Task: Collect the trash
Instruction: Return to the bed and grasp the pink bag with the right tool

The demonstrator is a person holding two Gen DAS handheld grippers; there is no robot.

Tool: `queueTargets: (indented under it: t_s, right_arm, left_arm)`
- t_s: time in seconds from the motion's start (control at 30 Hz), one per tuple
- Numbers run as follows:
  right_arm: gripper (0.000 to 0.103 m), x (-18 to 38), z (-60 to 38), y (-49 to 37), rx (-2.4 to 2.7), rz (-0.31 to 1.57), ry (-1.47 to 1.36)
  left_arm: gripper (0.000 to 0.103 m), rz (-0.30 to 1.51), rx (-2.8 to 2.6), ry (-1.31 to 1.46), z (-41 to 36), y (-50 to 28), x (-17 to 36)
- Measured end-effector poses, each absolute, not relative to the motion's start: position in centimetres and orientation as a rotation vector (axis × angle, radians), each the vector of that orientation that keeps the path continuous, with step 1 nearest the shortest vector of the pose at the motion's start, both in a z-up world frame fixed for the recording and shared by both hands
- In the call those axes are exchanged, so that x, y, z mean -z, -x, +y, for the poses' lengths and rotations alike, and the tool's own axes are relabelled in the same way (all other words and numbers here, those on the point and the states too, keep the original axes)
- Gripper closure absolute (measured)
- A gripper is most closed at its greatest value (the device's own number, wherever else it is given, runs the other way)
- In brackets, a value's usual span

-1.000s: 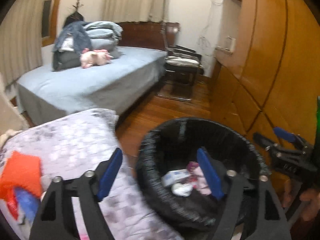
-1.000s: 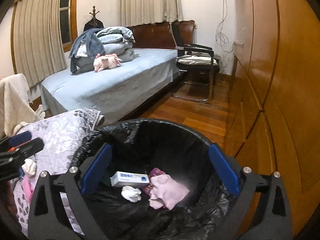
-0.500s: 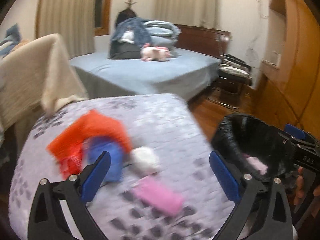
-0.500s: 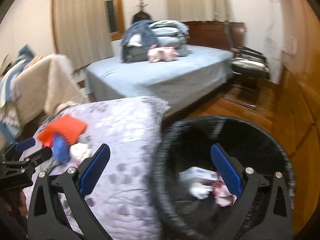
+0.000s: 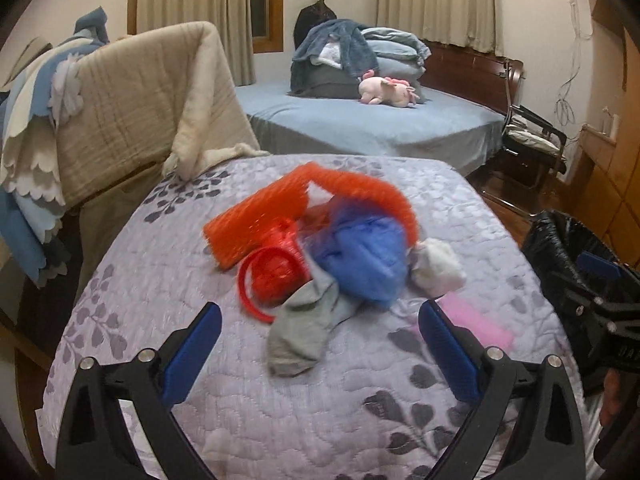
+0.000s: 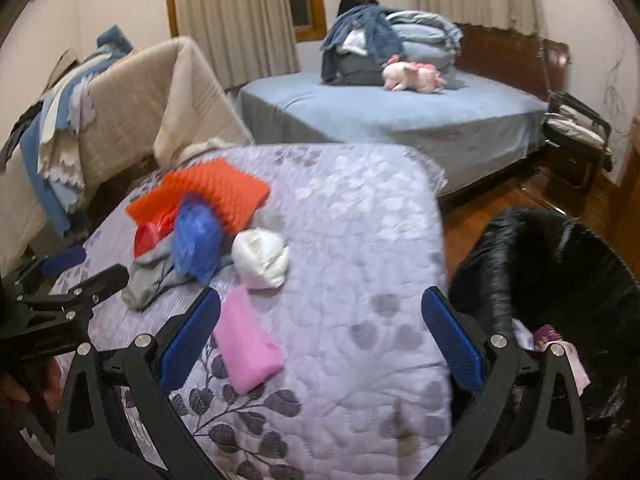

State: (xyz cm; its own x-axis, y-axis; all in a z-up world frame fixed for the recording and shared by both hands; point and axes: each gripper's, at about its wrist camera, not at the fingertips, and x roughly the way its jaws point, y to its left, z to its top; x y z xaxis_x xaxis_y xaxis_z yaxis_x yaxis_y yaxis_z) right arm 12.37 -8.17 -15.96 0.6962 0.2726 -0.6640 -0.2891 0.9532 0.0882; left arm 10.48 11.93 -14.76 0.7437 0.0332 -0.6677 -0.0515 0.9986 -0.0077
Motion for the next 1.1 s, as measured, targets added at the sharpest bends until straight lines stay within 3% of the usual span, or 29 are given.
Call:
queueTargets:
  t_s: [0.07, 0.2, 0.43, 0.9, 1.1]
  right_arm:
    - [0.006, 16.6, -7.5, -12.4, -0.326, 0.752, 0.033]
    - [0.021, 18.0, -6.2, -12.5, -0.359, 0.785, 0.074]
    - [0.033, 19.7, -4.2, -12.4, -0.415, 0.838, 0.116]
    - [0.08, 20.8, -3.4, -12.5, -0.476, 0.909, 0.125]
    - [0.082, 19.6, -4.3, -11.9, -0.476, 0.892, 0.104]
  left_arm:
    - [0.006, 0.739, -0.051, 0.032, 12.5, -10.5, 15.2]
    - [0.007, 0.741, -0.062, 0.044, 13.1, -10.7, 15.6]
    - [0.007, 0.733, -0.073, 0.06, 13.8, -10.9, 15.7]
    - [0.007, 0.734, -0.07, 0.062, 13.8, -11.0, 15.5]
    - [0.007, 0.738, -0.053, 0.054, 13.2, -11.2, 15.4]
